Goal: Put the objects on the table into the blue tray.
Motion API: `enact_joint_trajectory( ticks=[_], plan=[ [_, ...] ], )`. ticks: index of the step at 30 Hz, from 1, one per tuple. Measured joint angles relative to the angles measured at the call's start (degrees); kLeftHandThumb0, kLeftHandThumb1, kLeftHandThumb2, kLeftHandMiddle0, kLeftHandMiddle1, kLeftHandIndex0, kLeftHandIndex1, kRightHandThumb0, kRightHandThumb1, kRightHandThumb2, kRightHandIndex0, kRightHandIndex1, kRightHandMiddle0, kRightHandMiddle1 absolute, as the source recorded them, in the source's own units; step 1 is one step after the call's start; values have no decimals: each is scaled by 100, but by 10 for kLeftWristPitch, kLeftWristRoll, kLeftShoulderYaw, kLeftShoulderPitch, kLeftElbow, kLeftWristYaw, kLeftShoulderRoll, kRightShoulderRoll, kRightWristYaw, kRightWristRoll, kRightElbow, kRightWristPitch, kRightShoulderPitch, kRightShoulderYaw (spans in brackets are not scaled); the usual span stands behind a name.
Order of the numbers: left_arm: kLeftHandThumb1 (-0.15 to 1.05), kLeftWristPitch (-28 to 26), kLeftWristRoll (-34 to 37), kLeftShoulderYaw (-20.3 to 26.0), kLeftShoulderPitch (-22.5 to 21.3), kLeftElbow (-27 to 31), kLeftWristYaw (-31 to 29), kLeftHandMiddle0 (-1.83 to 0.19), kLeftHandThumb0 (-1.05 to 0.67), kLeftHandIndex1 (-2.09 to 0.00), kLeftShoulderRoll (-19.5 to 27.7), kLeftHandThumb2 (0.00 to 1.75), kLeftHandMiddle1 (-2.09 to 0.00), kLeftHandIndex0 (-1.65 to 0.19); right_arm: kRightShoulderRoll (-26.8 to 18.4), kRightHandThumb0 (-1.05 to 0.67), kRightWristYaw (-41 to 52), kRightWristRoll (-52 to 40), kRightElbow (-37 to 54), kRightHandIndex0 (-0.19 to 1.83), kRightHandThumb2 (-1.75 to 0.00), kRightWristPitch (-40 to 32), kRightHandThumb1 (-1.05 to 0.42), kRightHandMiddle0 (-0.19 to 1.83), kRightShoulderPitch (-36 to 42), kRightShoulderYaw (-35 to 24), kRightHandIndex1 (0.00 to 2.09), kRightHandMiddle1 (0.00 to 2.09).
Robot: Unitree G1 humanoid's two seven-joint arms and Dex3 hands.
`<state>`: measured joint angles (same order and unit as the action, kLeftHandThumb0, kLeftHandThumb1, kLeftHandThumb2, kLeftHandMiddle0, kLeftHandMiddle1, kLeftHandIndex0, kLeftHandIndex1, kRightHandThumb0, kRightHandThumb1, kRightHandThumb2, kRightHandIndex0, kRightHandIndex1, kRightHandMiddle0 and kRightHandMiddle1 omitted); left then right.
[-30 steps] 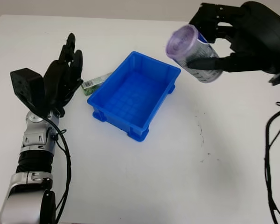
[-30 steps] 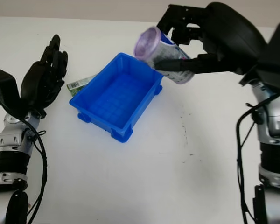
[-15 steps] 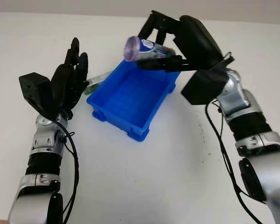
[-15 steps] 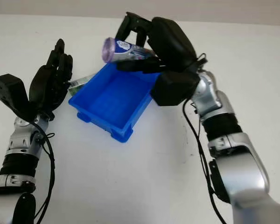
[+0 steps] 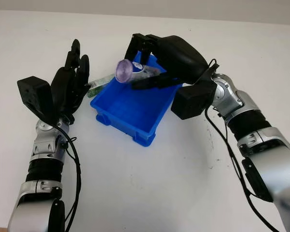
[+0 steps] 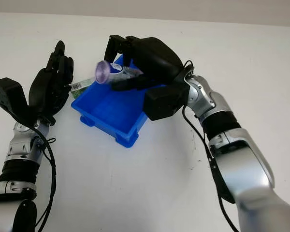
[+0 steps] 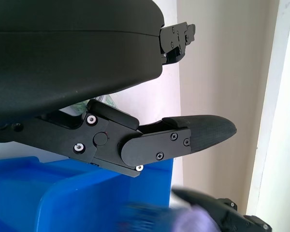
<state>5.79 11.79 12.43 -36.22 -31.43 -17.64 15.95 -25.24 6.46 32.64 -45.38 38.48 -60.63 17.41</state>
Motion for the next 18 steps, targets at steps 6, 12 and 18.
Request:
enact_joint_trajectory(
  ticks=[6, 12, 18],
  plan=[
    [105, 6, 0, 0, -1, -10, 3, 19, -77, 0, 0, 61, 0, 19, -15, -84, 19, -17, 67, -19, -48, -24, -105, -18, 31, -10, 5, 8],
    [105, 5, -1, -1, -1, -10, 3, 19, -77, 0, 4, 60, 0, 19, -20, -86, 21, -45, 114, -17, -51, -51, -105, -15, 52, -36, 5, 9],
    [105, 12, -64, -15, -5, -11, 33, 16, -69, -4, 45, 41, -5, 15, -30, -84, 19, -85, 163, -15, -54, -58, -105, -12, 85, -75, 7, 10]
  ],
)
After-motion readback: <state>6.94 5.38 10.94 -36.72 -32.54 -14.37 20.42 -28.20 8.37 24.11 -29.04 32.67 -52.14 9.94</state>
